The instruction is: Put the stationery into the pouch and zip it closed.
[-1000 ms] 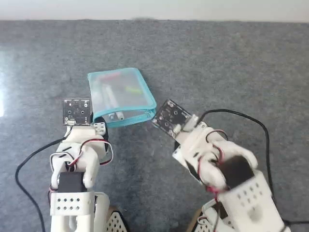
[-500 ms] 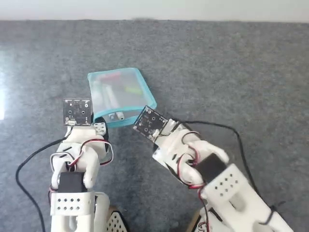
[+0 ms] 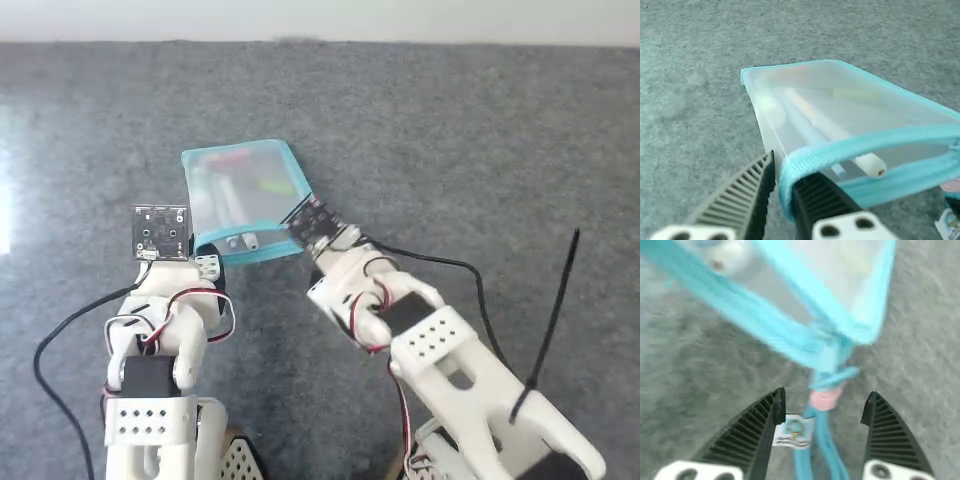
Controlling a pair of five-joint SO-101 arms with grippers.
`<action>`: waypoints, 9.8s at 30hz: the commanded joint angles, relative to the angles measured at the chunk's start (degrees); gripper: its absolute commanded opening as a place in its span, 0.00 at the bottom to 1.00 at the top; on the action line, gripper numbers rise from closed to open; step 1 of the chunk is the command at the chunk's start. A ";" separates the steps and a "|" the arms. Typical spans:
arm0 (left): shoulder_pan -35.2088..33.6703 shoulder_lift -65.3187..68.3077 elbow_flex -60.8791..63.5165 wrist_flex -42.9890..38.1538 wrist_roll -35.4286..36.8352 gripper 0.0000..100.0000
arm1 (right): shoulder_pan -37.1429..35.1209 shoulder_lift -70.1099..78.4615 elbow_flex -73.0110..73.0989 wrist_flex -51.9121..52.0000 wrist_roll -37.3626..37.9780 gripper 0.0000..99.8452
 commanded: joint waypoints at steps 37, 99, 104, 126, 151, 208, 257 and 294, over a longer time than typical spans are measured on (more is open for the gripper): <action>0.97 -0.70 -0.48 -1.76 0.35 0.01 | 3.30 1.01 -10.46 8.04 -0.26 0.01; 2.20 -0.62 -2.59 -1.58 -0.26 0.01 | -6.81 -44.00 3.52 27.74 20.40 0.23; 2.20 -0.62 -2.59 -1.58 -0.26 0.01 | -6.55 -35.91 4.31 21.93 20.75 0.23; 2.20 -0.62 -2.51 -1.49 -0.26 0.01 | -8.31 -31.16 3.52 24.22 24.97 0.22; 4.66 -0.62 -2.51 -0.44 -0.09 0.01 | -7.08 -16.40 -0.97 10.86 20.75 0.22; 16.62 -0.62 -12.88 13.71 -8.35 0.25 | 4.44 -0.40 -24.70 13.93 3.60 0.01; 22.68 -0.62 0.48 -3.78 -3.60 0.26 | -2.68 -7.43 -25.67 27.74 3.87 0.01; 15.74 -0.88 0.57 -1.49 -6.77 0.01 | 10.59 -7.34 -12.40 20.35 11.43 0.01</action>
